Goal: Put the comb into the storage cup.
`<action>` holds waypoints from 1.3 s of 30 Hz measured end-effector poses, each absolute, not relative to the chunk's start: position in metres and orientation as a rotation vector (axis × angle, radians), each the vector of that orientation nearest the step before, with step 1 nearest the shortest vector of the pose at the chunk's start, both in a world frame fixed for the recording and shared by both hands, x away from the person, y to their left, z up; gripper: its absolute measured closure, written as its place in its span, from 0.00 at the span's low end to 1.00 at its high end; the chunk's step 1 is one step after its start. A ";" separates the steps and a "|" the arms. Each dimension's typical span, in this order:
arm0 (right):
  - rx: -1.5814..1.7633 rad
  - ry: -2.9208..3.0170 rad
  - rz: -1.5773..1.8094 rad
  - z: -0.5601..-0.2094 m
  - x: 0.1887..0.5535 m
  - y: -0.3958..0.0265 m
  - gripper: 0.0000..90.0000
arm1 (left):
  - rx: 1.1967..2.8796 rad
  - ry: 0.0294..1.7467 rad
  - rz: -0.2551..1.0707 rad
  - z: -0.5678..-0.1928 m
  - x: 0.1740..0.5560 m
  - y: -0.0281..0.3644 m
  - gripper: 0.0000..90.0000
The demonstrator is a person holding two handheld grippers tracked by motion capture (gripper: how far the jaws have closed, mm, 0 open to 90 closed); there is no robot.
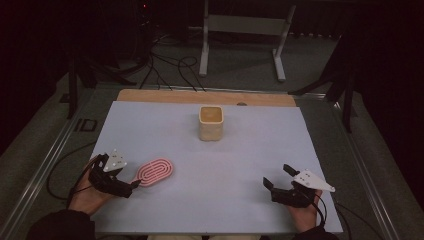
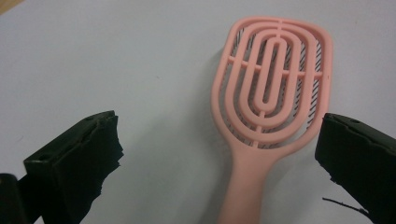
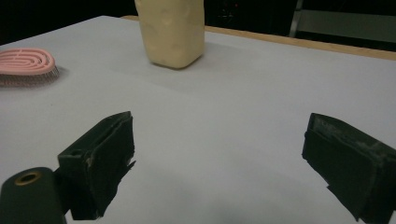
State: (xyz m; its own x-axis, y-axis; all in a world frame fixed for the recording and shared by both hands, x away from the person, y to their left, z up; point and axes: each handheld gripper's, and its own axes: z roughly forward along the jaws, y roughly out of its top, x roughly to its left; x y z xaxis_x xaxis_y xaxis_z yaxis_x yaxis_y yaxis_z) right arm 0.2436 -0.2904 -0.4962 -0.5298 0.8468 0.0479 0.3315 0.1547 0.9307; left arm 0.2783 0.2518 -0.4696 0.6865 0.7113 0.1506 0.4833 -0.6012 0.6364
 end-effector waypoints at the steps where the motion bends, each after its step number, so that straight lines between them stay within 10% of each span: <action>1: 1.117 1.944 1.365 -0.496 0.244 -0.290 0.10 | 2.343 0.911 0.529 -0.470 0.279 0.251 0.01; 39: 1.117 1.951 1.355 -0.497 0.244 -0.290 0.10 | 2.662 0.855 0.356 -0.484 0.295 0.221 0.03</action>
